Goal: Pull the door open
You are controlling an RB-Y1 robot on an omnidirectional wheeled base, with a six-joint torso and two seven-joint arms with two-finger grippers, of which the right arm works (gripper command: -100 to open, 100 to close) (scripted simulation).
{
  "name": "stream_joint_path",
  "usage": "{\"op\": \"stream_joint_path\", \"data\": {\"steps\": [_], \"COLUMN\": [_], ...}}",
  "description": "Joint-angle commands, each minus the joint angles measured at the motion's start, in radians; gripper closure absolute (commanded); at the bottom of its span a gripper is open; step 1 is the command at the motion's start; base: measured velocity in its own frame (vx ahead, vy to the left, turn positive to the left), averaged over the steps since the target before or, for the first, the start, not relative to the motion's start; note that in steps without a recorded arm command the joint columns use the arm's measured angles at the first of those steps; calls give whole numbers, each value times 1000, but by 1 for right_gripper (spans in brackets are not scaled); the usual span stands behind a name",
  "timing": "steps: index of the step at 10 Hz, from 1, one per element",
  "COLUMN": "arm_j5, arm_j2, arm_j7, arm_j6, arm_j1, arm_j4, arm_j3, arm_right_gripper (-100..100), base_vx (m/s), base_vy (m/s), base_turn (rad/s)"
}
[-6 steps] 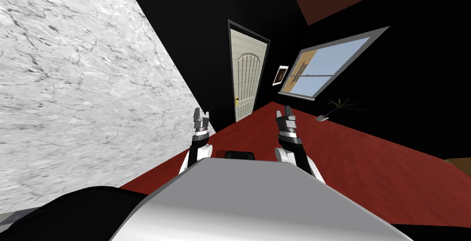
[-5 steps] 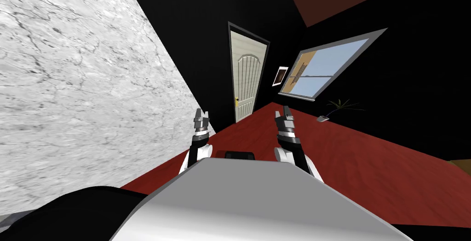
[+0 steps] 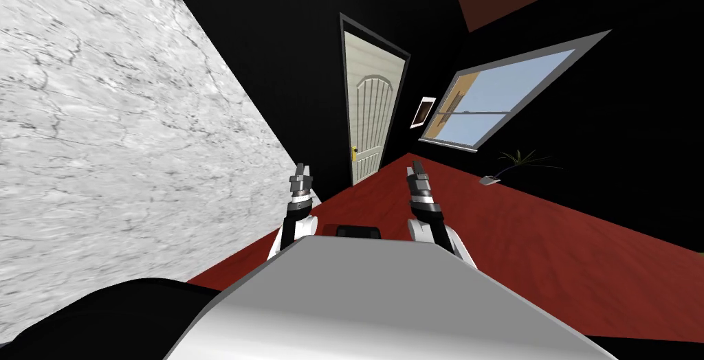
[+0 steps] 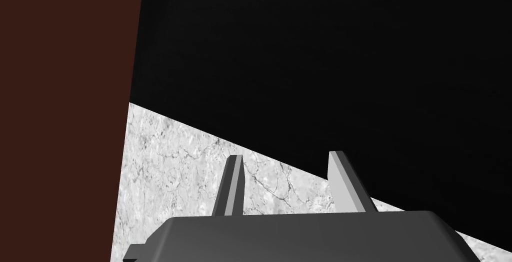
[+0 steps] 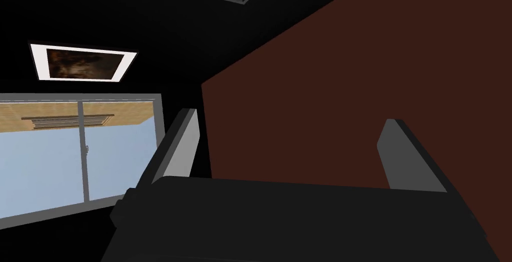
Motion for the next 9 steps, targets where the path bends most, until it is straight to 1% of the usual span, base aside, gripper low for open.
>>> {"op": "stream_joint_path", "data": {"steps": [1, 2, 3, 4, 5, 9], "arm_j5": [33, 46, 74, 88, 118, 183], "arm_j2": [-12, -15, -23, -26, -34, -48], "arm_j7": [19, 26, 42, 50, 66, 102], "arm_j6": [-17, -20, -29, -33, -42, -62], "arm_j1": [-12, -17, -28, -34, -45, -71], "arm_j4": [38, 50, 76, 90, 118, 179], "arm_j3": [1, 3, 7, 9, 13, 21], "arm_right_gripper": [-100, -100, -100, -100, -100, -100], "base_vx": [181, 165, 157, 127, 131, 119], "base_vy": [-11, 2, 19, 36, 27, 17], "base_turn": [8, 10, 8, 8, 4, 7]}}
